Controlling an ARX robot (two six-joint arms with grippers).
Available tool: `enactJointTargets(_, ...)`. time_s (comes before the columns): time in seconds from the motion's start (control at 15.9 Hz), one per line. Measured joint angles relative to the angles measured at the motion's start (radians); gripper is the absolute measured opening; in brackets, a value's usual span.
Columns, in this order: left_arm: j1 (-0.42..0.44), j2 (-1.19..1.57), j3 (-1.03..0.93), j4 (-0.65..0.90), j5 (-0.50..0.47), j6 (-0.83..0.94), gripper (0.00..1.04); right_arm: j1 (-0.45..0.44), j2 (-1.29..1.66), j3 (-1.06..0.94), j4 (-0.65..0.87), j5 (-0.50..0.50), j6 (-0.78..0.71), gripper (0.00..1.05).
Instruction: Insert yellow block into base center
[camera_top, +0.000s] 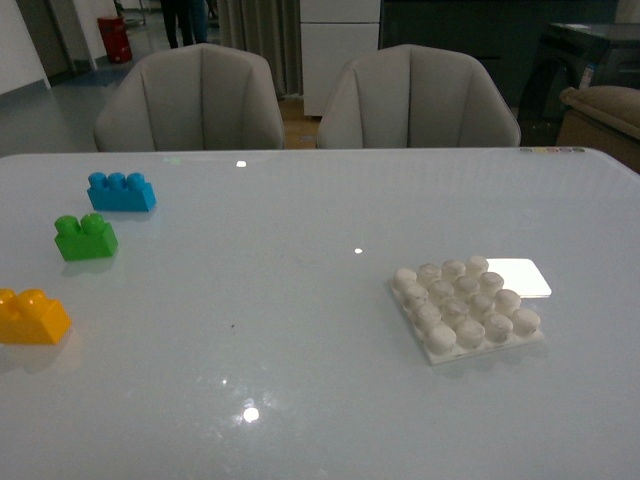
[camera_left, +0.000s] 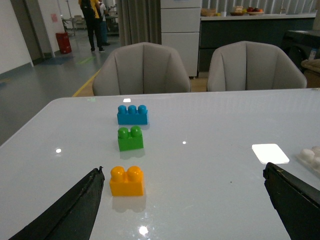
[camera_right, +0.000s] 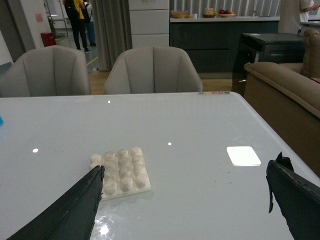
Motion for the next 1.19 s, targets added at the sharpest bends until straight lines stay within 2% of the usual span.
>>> enactJointTargets(1.19,0.000,0.000,0.000,0.000,0.000,0.000,0.98,0.000,0.000,0.000,0.000,0.000,0.000,0.98)
